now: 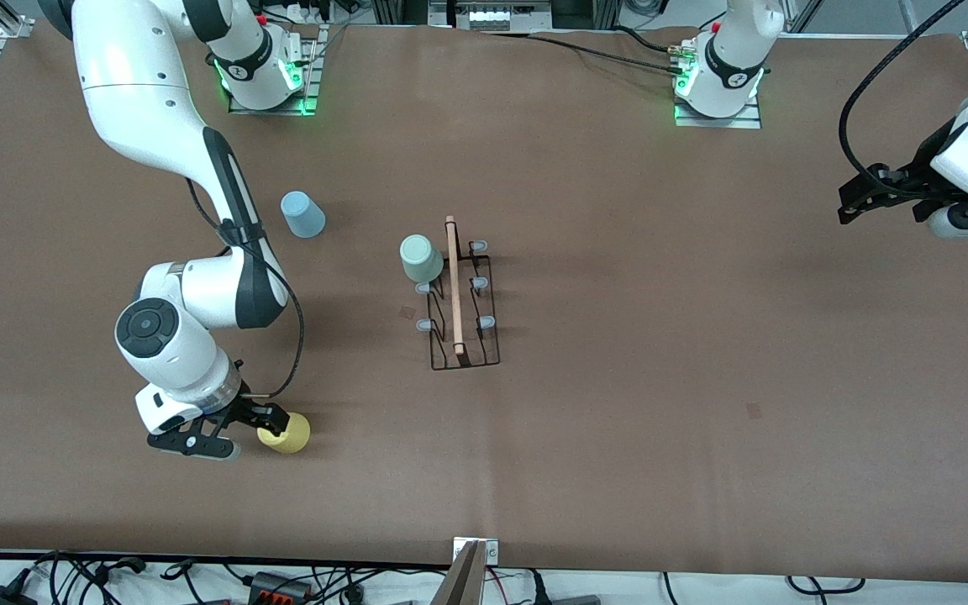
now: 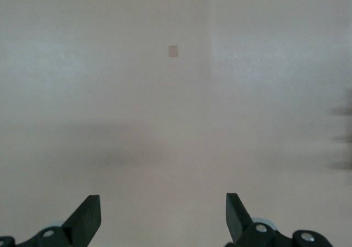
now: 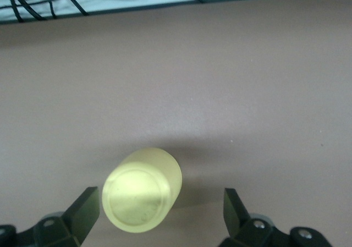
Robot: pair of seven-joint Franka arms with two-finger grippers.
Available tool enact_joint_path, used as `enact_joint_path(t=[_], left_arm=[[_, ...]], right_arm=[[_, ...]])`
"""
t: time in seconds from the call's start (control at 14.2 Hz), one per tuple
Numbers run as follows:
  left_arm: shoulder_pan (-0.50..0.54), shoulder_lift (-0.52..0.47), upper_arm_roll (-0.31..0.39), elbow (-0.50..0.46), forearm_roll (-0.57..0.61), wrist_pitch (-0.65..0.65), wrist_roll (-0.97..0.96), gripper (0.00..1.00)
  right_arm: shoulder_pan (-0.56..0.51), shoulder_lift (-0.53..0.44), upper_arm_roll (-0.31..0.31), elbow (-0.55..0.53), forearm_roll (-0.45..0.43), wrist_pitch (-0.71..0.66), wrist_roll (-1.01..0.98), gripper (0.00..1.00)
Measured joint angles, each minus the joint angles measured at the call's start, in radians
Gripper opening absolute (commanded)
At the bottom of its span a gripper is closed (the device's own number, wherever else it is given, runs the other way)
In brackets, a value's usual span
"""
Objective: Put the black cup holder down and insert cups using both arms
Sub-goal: 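Move the right gripper to the yellow cup and grasp it, then lift the yellow cup with the right gripper and carry it to the holder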
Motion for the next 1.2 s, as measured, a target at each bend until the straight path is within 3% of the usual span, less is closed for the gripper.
enact_joint_path(t=[0.63, 0.92, 1.2], left_arm=[[0.0, 0.0, 0.0, 0.0, 0.0, 0.0, 0.0, 1.0], [-0.001, 0.0, 0.0, 0.0, 0.0, 0.001, 0.0, 1.0], [-0.001, 0.0, 0.0, 0.0, 0.0, 0.001, 0.0, 1.0]], right_arm=[[-0.001, 0.087, 0.024, 0.004, 0.003, 0.159, -0.028, 1.0], [-0.003, 0.091, 0.026, 0.005, 0.003, 0.156, -0.029, 1.0], [-0.003, 0.093, 0.028, 0.005, 0.004, 0.071, -0.061, 1.0]])
